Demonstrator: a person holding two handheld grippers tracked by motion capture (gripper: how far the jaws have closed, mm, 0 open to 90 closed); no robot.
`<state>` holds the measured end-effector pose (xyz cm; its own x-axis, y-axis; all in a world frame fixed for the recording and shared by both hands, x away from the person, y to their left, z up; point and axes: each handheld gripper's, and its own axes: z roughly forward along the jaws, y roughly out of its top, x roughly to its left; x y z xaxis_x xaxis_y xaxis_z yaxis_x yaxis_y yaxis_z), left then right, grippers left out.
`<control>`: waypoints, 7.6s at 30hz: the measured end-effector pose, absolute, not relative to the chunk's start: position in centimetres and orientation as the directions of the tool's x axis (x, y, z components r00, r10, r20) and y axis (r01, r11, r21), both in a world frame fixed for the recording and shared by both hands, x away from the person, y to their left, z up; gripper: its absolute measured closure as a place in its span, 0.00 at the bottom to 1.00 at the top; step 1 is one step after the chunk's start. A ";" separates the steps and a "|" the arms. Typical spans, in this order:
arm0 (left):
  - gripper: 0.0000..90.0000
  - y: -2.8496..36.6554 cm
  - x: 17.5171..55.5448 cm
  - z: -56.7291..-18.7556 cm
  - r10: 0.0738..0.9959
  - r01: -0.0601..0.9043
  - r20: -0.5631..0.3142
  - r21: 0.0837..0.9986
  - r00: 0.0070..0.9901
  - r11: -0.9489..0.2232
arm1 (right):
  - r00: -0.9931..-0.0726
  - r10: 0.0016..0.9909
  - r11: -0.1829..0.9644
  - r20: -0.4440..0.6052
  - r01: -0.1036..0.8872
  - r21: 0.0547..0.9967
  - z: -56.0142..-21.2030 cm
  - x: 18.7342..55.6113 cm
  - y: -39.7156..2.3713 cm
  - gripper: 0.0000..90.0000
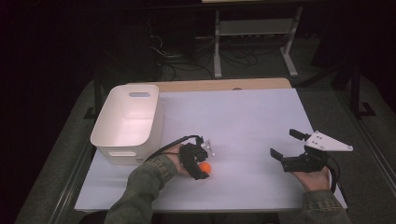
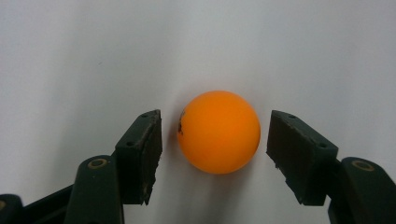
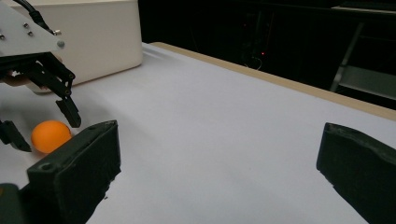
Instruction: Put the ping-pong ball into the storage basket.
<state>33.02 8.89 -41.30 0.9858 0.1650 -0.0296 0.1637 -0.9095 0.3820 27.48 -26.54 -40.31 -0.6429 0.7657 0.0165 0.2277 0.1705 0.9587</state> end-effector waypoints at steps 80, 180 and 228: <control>0.56 9.4 33.6 -34.4 0.106 0.086 0.050 0.303 0.993 -0.949 | -0.645 0.763 0.162 0.023 0.227 0.960 -40.3 27.5 -26.5 0.00; 0.56 13.4 34.7 -22.4 0.085 0.041 0.149 0.276 0.985 -0.960 | -0.638 0.769 0.133 0.049 0.234 0.963 -40.3 27.5 -26.8 0.00; 0.56 19.7 36.0 -21.4 0.228 0.174 0.192 0.263 0.955 -0.949 | -0.645 0.762 0.132 0.062 0.249 0.959 -40.5 27.6 -26.7 0.00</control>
